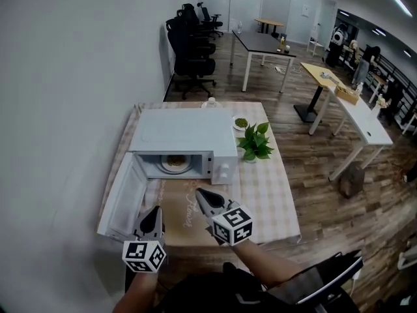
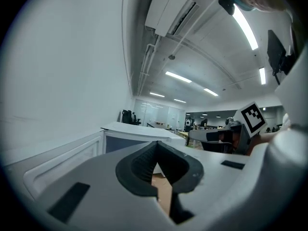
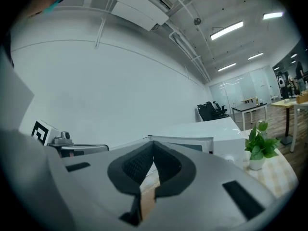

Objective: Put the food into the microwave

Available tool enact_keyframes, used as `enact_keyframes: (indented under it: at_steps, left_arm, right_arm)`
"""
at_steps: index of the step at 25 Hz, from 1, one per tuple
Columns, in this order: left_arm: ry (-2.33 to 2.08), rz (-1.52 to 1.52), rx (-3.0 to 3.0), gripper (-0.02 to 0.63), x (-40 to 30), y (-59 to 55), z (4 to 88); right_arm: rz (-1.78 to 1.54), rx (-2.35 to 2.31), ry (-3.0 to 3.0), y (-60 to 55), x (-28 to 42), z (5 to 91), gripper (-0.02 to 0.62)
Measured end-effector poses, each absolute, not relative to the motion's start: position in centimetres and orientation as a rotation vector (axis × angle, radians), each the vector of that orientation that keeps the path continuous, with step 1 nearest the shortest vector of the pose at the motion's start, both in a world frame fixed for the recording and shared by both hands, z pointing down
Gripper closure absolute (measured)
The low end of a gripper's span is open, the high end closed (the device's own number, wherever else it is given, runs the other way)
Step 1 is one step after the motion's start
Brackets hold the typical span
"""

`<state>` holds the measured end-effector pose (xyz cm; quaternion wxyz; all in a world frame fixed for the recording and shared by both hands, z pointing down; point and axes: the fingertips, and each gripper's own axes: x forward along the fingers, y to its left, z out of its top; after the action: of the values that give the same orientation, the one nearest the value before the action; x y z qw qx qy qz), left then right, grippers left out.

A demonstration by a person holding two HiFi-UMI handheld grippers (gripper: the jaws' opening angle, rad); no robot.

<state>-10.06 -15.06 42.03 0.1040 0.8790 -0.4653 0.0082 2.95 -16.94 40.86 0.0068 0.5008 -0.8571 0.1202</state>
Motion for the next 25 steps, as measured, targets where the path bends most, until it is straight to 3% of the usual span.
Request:
enact_keyframes:
  at_steps: [25]
  left_arm:
    - [-1.545,-0.015,2.506,0.598,-7.9,-16.0,39.3]
  right_arm:
    - [0.369,1.461,-2.771,-17.5,6.2,38.8,0.588]
